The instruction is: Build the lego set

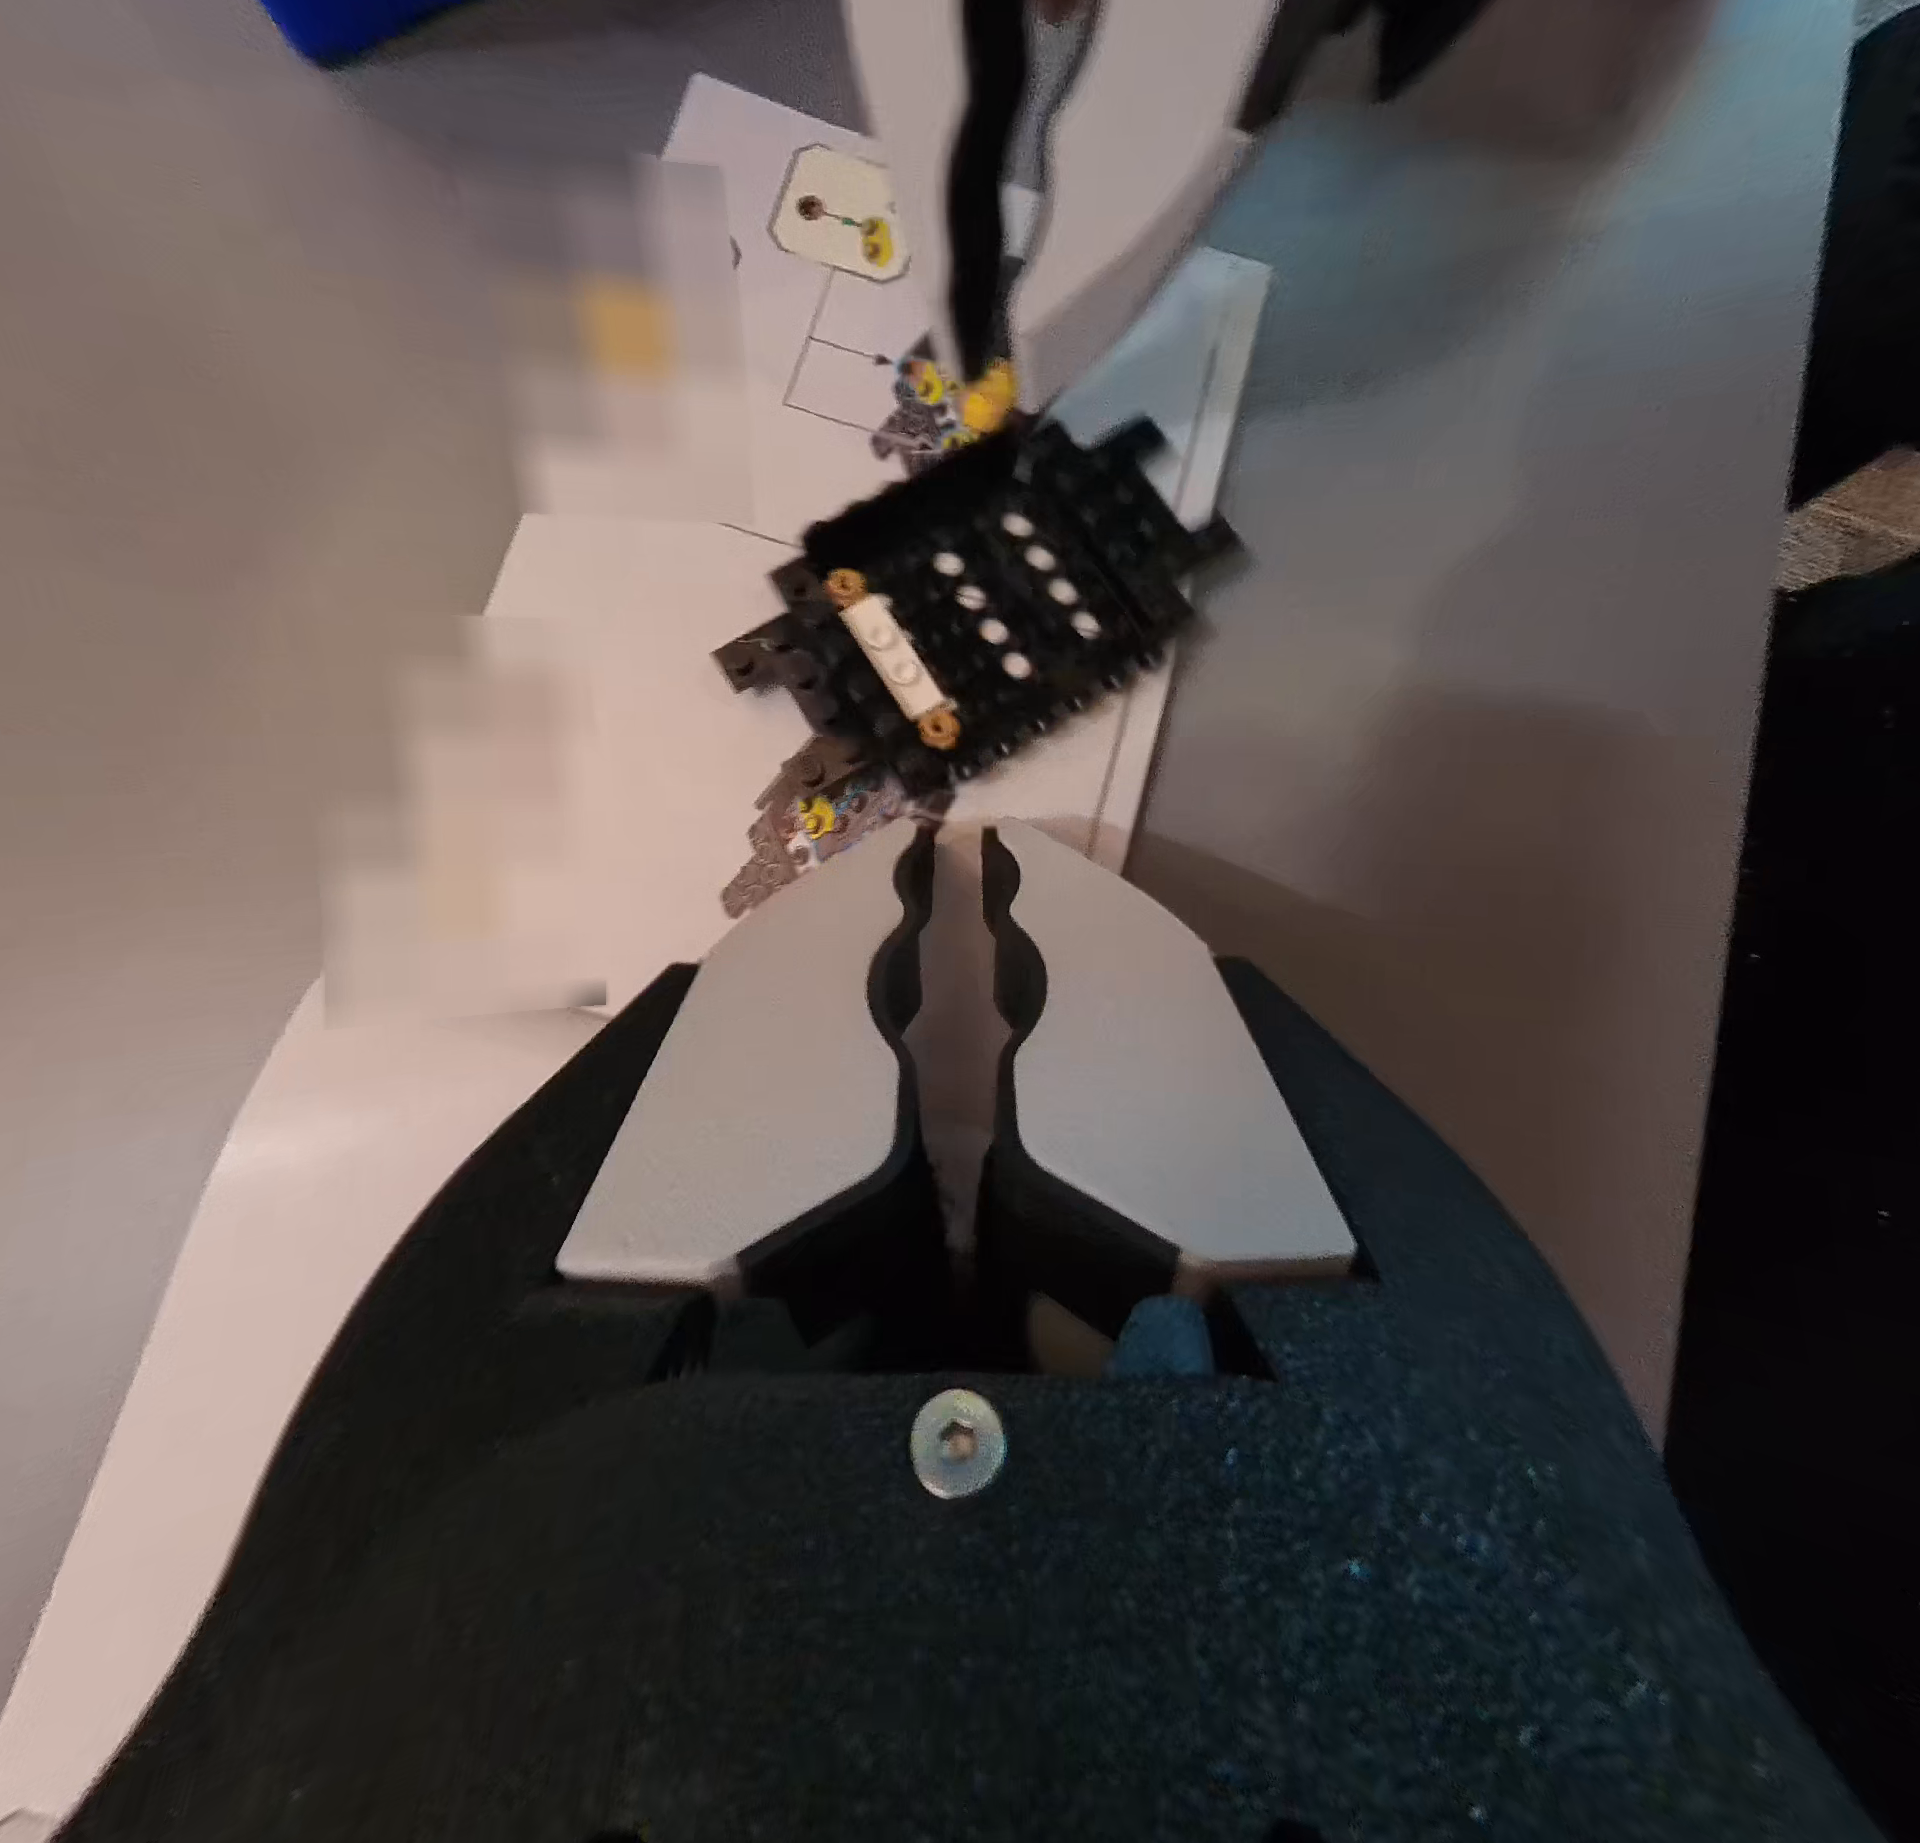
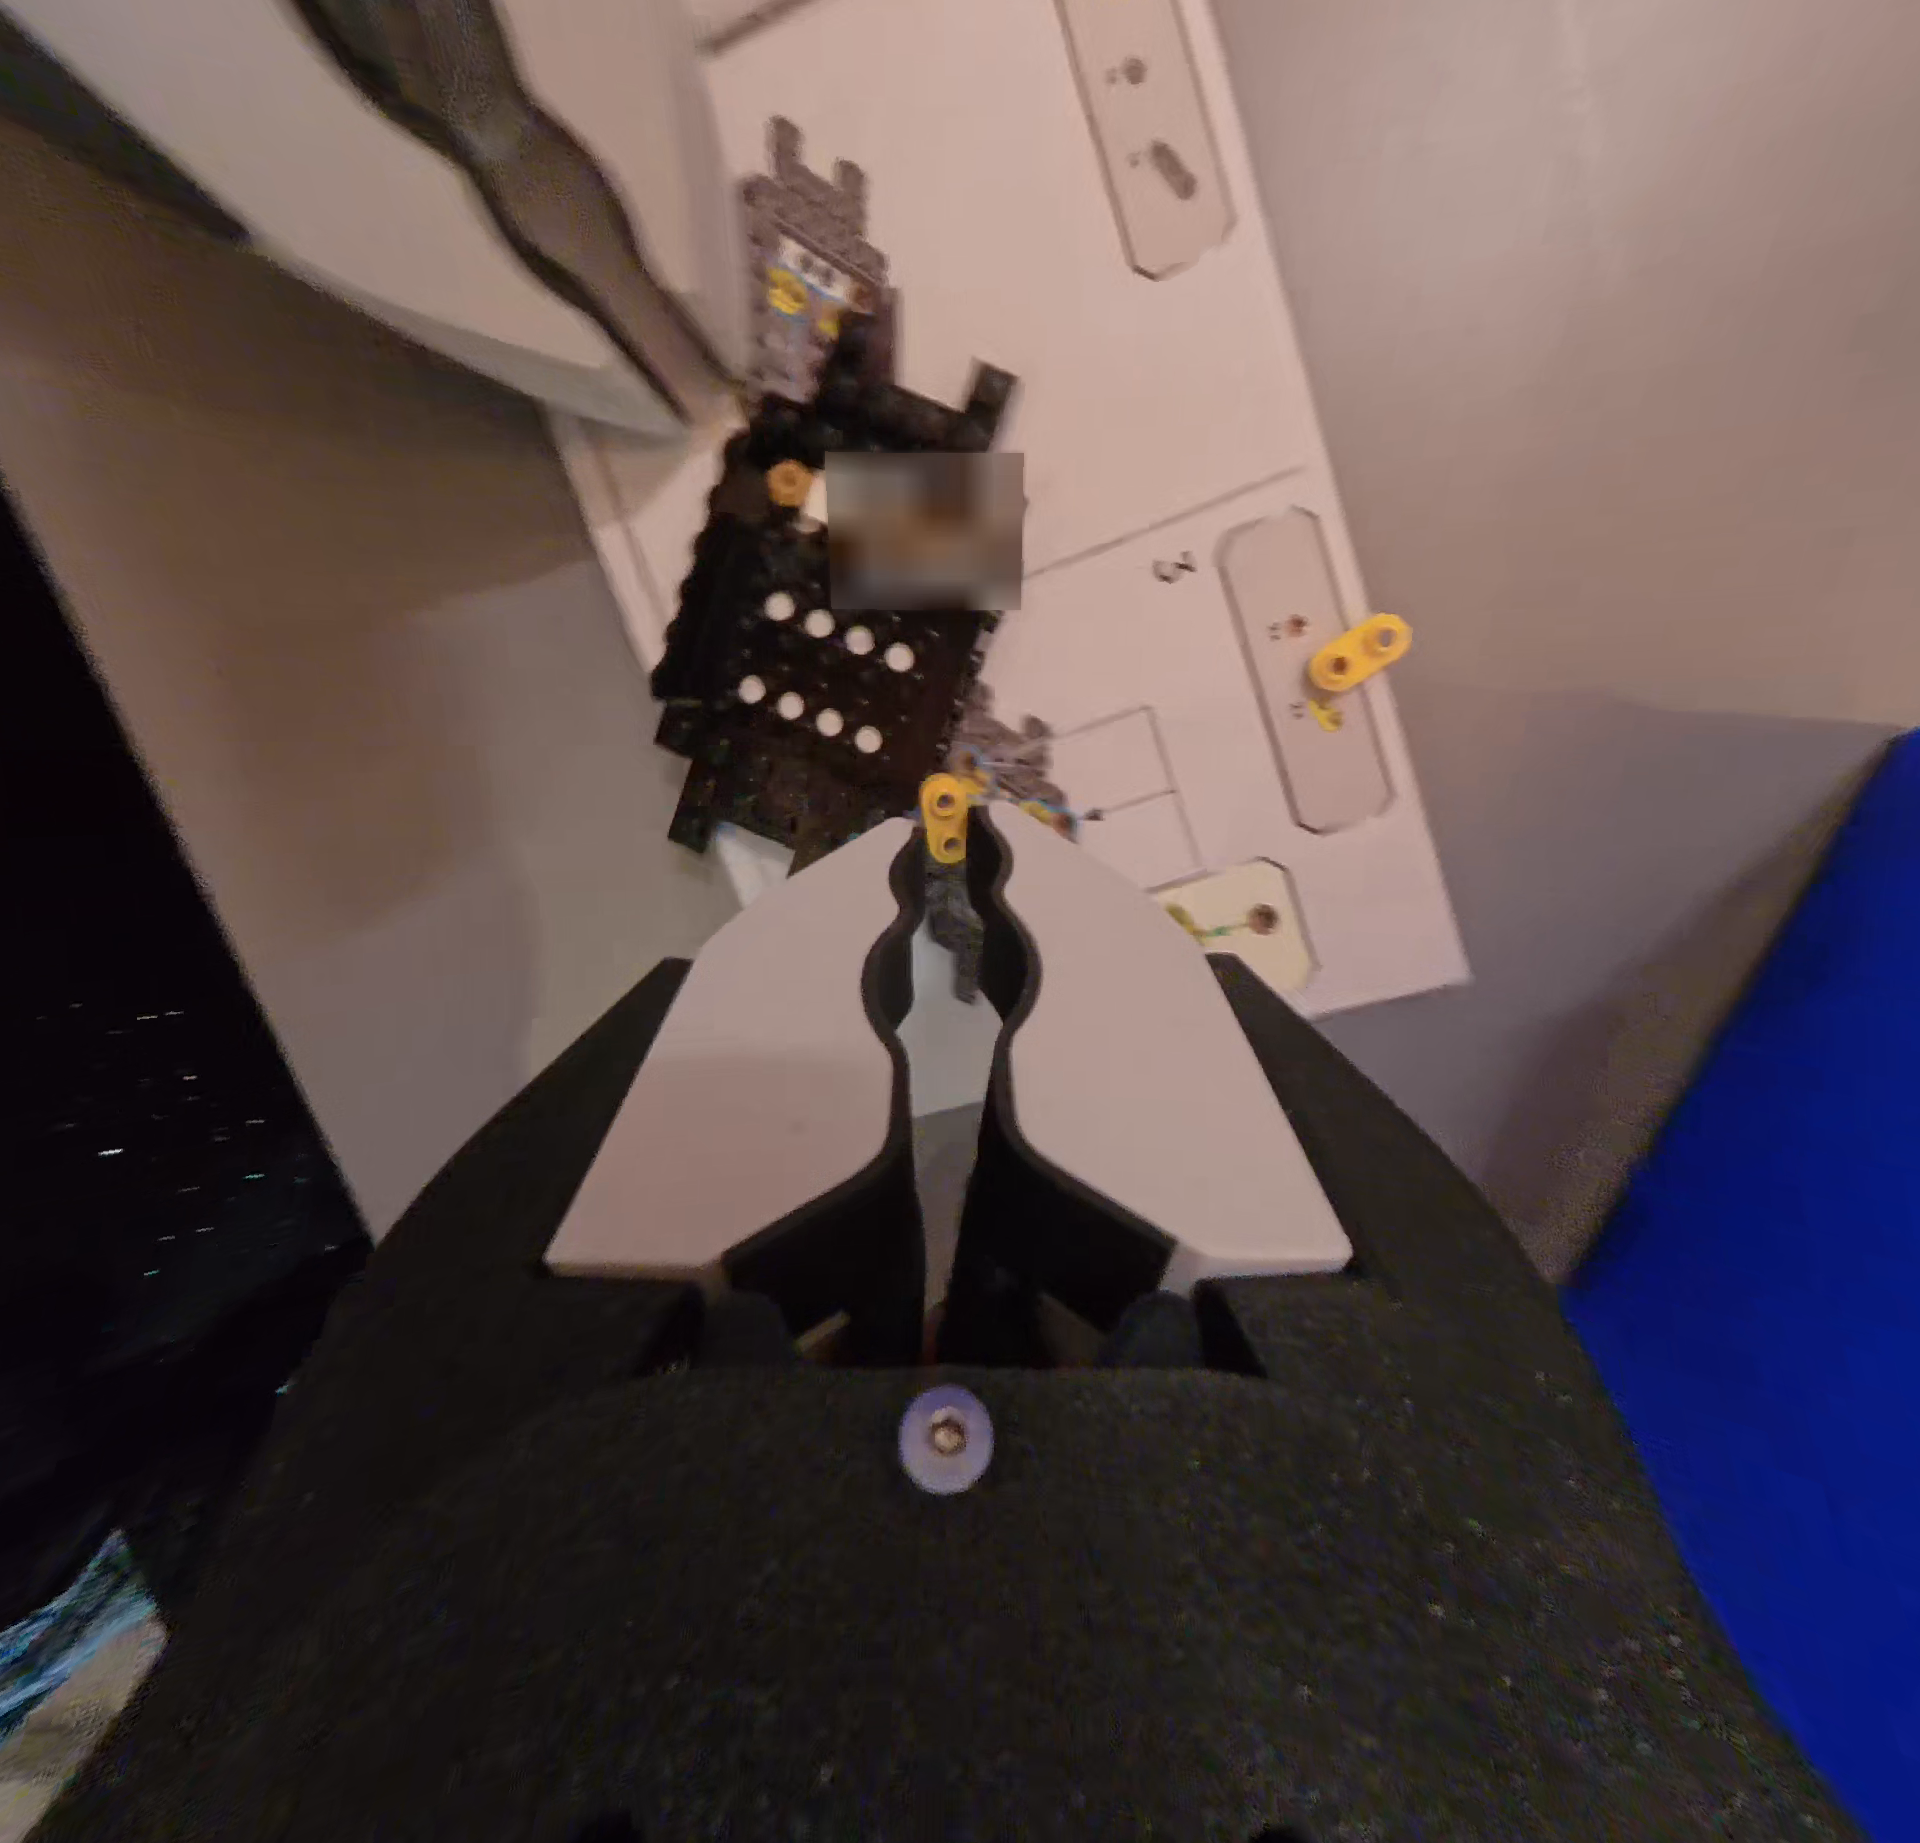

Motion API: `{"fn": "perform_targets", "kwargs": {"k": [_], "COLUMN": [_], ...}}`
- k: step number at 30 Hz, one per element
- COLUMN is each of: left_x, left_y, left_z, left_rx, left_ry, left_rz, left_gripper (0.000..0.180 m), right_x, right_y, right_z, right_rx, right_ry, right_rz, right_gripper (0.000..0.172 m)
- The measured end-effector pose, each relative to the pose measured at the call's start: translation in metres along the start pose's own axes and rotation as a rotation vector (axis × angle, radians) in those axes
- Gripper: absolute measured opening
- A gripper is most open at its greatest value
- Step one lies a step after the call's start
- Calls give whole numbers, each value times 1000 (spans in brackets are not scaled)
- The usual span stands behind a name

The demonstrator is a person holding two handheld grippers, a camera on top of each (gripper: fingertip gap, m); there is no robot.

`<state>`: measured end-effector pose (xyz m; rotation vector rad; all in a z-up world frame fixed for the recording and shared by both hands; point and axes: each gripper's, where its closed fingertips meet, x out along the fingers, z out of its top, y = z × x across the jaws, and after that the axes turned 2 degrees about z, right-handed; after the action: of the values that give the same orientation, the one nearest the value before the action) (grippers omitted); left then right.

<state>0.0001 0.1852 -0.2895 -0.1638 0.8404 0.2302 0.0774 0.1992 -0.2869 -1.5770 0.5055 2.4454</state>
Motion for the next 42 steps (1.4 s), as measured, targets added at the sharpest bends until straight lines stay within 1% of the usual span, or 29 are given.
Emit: {"fn": "perform_targets", "kwargs": {"k": [2, 4, 5, 7, 11, 12, 14, 17, 20, 23, 35, 42], "left_x": [-2, -4, -5, -5, 1, 3, 4, 0, -3, -5, -3, -4], "left_y": [4, 6, 6, 4, 5, 5, 4, 6, 9, 10, 5, 7], "left_z": [0, 3, 4, 6, 6, 6, 4, 4, 5, 5, 5, 5], "left_rx": [-5, -19, -22, -23, -6, -4, -4, -8, -18, -28, -10, -12], "left_ry": [-13, -37, -49, -62, -60, -62, -55, -67, -86, -93, -82, -85], "left_rz": [11, 8, 6, -3, 24, 29, 24, 31, 36, 33, 14, 12], "left_gripper": [8, 8, 8, 8, 8, 8, 8, 8, 9, 9, 11, 11], "right_x": [1, -3, -7, -12, -4, 1, 6, 9, 12, 15, 18, 18], "right_y": [14, 11, 10, 12, 13, 14, 13, 5, 7, 4, 5, 5], "right_z": [3, 4, 9, 20, 36, 38, 38, 36, 38, 34, 34, 34], "right_rx": [-6, -64, -122, -295, -668, -721, -772, -780, -759, -737, -723, -715], "right_ry": [-17, 6, 0, -11, 90, 110, 167, 225, 215, 239, 214, 208], "right_rz": [53, 3, -21, -37, -75, -56, -10, 1, 10, -12, -25, -21], "right_gripper": [7, 7, 7, 7, 7, 8, 8, 7, 7, 8, 8, 11]}}
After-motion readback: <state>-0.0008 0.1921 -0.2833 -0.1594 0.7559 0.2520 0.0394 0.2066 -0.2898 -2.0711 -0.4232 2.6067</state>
